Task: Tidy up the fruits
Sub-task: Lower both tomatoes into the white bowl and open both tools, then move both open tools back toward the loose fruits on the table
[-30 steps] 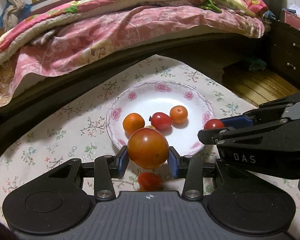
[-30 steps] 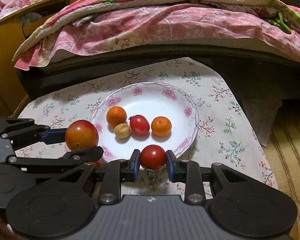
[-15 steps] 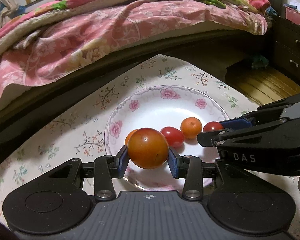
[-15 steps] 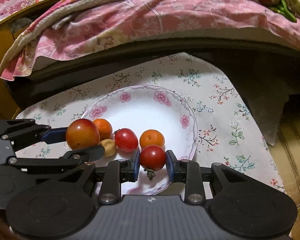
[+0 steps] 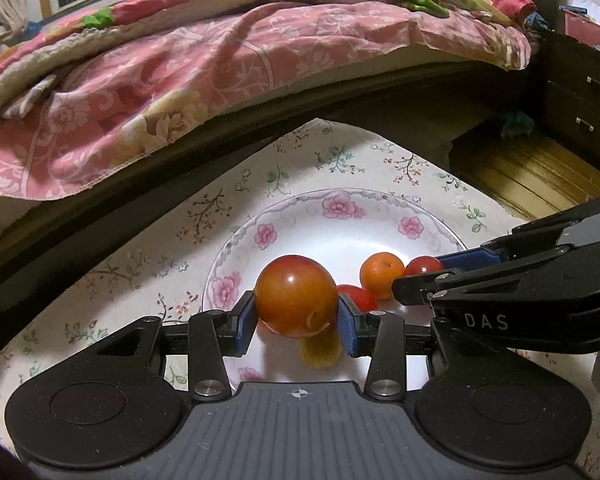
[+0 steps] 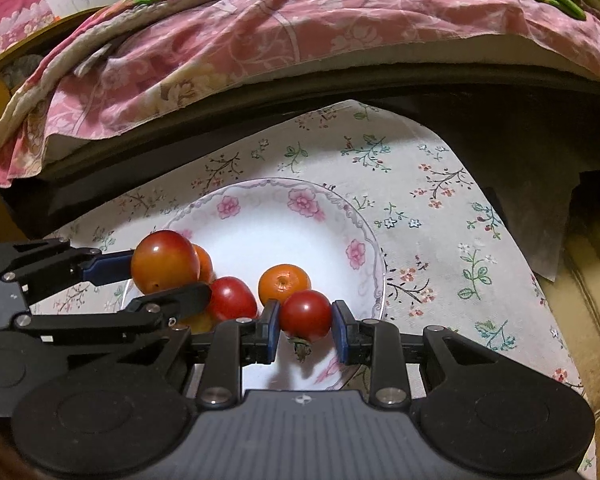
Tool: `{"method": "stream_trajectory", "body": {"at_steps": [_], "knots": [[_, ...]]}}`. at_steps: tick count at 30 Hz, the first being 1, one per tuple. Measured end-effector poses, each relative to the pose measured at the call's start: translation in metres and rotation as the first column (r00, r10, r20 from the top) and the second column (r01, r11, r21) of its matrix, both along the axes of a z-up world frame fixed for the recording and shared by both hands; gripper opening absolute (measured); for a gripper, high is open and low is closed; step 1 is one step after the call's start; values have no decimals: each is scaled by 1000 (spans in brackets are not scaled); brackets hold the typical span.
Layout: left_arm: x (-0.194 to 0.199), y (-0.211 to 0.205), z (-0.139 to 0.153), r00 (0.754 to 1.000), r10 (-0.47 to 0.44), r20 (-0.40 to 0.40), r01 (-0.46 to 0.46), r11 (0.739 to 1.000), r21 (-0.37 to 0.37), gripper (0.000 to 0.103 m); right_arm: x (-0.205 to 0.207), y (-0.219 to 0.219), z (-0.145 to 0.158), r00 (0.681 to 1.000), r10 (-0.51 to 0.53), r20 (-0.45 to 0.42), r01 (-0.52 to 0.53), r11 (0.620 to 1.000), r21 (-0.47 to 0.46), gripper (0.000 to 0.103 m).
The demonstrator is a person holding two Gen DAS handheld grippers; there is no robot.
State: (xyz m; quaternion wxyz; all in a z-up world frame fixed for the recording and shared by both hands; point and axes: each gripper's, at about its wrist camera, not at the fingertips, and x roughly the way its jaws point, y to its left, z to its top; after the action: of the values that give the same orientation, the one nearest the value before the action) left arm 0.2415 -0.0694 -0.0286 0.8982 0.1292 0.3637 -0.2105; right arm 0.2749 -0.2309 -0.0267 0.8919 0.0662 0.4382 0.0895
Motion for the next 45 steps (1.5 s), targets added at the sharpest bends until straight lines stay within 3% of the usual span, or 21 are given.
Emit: {"method": "stream_trajectory", "body": {"at_steps": [9,20,32,45], "knots": [[5,4,3,999,33,8,-33,999,-12,60,2,-5,-1,1000,-25,-15,25,999,37,33],[-2,13,11,998,62,24,-62,998,-25,63,-2,-3,4,1000,-20,-6,21,999,49,42],[-21,25,24,996,82,33,-82,997,-15,66,-15,6,25,999,-16,39,14,998,58,43],[-53,41,36,994,110,27,-109,994,-19,67,-47,26,39,998,39,59,-39,999,7,43]]}}
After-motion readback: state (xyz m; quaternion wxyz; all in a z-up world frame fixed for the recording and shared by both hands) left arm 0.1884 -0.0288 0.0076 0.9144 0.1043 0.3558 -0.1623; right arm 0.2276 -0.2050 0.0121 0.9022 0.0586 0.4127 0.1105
